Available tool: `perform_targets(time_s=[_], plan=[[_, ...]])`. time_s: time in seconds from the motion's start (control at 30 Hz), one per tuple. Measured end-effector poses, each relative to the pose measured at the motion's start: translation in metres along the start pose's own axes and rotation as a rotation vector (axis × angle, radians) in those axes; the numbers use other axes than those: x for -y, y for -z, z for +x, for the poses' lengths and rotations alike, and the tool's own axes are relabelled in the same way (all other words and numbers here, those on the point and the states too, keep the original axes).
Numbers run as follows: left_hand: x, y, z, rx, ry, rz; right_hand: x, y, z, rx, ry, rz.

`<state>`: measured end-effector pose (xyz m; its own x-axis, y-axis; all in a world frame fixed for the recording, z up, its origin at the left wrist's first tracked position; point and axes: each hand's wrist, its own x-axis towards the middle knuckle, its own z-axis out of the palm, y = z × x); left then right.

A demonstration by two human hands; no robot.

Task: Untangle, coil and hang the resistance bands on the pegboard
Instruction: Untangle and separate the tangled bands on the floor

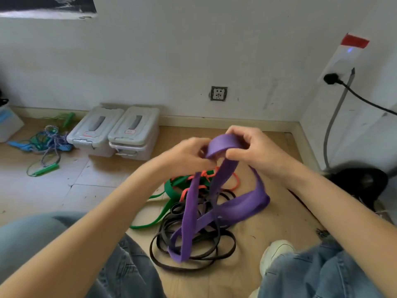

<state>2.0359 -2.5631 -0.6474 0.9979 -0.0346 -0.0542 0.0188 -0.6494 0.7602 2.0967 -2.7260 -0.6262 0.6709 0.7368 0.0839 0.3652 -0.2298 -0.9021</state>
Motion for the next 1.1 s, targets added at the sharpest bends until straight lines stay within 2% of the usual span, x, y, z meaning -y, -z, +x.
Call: perform_targets(time_s=[0.07,0.13,0.23,0.27,0.3,0.37,0.43,0.47,0.53,0.63,0.7,0.77,0.97,1.03,1.1], plan=[[0.018,-0.027,-0.004,0.171,0.037,-0.091,0.009,0.004,0.001,-0.015,0.065,0.372],[0.036,-0.052,-0.010,0.294,0.100,-0.031,0.014,0.011,0.002,-0.054,0.133,0.706],[0.052,-0.057,-0.008,0.365,0.148,0.156,0.015,0.025,0.002,-0.185,0.120,0.907],[0.048,-0.047,-0.005,0.327,0.155,0.217,0.011,0.031,0.002,-0.249,0.084,0.886],[0.040,-0.030,-0.002,0.216,0.167,0.184,0.005,0.037,0.002,-0.311,0.029,0.787],[0.015,0.016,-0.002,-0.085,0.171,-0.278,-0.009,0.045,0.001,-0.340,-0.091,0.362],[-0.013,0.055,-0.010,-0.320,0.014,-0.756,-0.024,0.046,-0.002,-0.191,-0.262,0.018],[-0.022,0.064,-0.012,-0.385,-0.038,-0.820,-0.029,0.044,-0.004,-0.100,-0.372,-0.079],[-0.034,0.062,-0.013,-0.414,-0.044,-0.750,-0.032,0.039,-0.005,-0.002,-0.453,-0.143],[-0.041,0.043,-0.006,-0.348,0.036,-0.578,-0.017,0.031,-0.004,0.071,-0.252,-0.016],[-0.040,0.030,-0.002,-0.276,0.004,-0.335,-0.010,0.022,-0.006,0.183,-0.124,0.037],[-0.040,0.020,-0.001,-0.173,-0.038,-0.158,-0.007,0.007,-0.005,0.235,-0.071,0.084],[-0.025,0.016,0.000,-0.273,-0.085,-0.131,0.003,-0.004,0.001,-0.041,-0.036,0.130],[-0.013,0.000,-0.001,-0.148,-0.036,-0.236,0.009,0.003,0.001,-0.043,0.005,0.346],[0.005,-0.027,-0.004,0.129,0.050,-0.176,0.014,0.011,-0.001,-0.034,0.049,0.629]])
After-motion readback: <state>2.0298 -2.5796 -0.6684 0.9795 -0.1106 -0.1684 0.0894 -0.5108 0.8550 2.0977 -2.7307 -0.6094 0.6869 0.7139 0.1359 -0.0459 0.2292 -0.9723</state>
